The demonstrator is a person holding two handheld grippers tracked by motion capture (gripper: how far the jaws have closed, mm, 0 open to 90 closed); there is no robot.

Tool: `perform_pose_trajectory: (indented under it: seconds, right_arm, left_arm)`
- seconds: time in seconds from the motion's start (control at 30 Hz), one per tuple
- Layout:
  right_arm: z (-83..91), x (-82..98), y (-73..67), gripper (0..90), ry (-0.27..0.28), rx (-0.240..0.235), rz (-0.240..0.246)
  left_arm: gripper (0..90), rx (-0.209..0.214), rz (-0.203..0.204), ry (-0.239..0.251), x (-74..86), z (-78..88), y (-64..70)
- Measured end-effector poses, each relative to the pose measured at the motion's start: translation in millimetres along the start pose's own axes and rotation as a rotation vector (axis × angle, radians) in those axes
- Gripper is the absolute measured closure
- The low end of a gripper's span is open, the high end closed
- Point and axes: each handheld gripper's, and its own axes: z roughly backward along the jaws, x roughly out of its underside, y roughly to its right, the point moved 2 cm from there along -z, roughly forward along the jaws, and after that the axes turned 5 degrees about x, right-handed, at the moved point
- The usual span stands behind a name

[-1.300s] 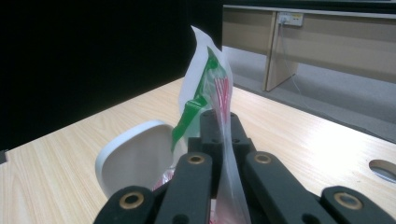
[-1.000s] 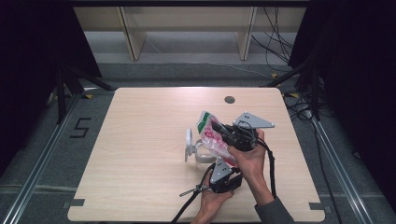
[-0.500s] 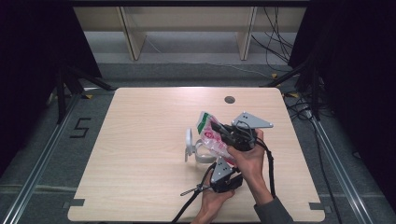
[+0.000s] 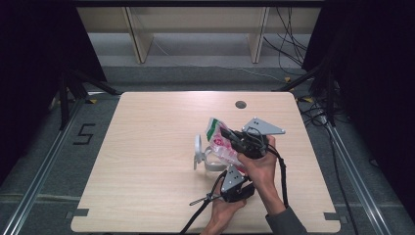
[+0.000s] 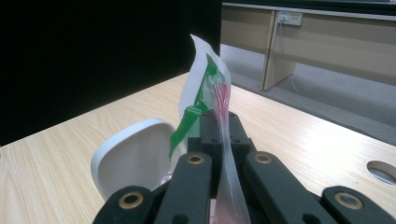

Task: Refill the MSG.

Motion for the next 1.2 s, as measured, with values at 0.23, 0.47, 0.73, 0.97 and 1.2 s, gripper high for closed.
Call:
perform_pose_trajectory:
  seconds: [0.23,0.47,0.73,0.97,1.2]
  right_arm:
    - [0.4,-0.4,0.2,90.0,0.0,0.003,-0.008]
    - [-1.4,0.7,0.3,90.0,-0.003,0.001,-0.009]
    - [-3.2,1.6,1.3,90.0,-0.004,0.001,-0.009]
    - [-3.2,1.1,1.8,90.0,0.0,-0.005,-0.015]
    - [-2.7,0.2,0.7,90.0,0.003,-0.007,-0.005]
  left_arm:
    - [77.6,-0.009,-0.005,-0.009,-0.7,0.5,0.6]
    - [77.6,0.001,0.003,0.004,0.0,-0.7,0.2]
    - [77.5,0.001,0.005,0.0,0.4,-0.2,0.2]
    - [77.5,0.0,0.002,0.005,0.3,-0.3,0.6]
    - [77.5,-0.011,-0.004,-0.005,-0.1,1.3,1.3]
